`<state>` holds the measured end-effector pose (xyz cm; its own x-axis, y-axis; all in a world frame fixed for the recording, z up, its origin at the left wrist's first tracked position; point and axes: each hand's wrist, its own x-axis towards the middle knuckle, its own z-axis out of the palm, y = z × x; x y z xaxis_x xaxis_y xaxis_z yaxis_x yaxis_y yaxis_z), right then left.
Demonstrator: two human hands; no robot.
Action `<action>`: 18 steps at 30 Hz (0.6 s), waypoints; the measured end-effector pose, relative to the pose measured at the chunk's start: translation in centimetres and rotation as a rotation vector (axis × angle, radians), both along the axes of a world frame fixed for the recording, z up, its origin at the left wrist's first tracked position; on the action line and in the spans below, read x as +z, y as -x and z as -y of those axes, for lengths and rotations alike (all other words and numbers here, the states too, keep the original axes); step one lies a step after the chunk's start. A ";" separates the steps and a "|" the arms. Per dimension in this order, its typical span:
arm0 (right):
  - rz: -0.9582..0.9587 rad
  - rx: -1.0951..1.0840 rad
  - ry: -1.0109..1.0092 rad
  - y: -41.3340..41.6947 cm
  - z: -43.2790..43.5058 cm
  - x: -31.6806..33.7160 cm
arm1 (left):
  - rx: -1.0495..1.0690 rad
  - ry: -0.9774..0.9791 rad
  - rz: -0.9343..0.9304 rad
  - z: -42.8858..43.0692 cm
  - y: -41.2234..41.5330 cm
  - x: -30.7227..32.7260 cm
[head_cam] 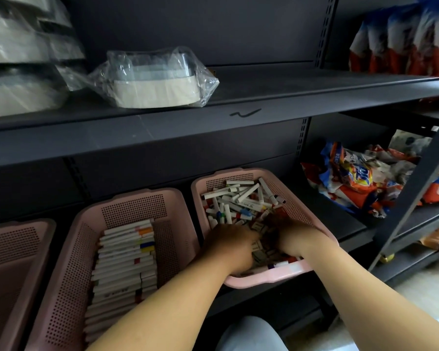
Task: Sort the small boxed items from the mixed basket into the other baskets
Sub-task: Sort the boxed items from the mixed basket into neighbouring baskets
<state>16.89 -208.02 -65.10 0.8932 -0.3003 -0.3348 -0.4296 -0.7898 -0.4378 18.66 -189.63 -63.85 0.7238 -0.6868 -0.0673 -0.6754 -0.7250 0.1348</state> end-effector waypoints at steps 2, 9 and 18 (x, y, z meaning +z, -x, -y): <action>-0.017 0.010 -0.007 0.0 0.0 0.0 | -0.012 -0.045 0.020 0.1 0.1 0.1; -0.008 0.005 -0.089 0.1 -0.4 0.3 | -0.011 0.021 0.034 -0.1 0.3 0.4; -0.029 -0.084 -0.153 -0.8 -0.3 -0.6 | 0.000 0.081 -0.019 -0.2 0.1 0.1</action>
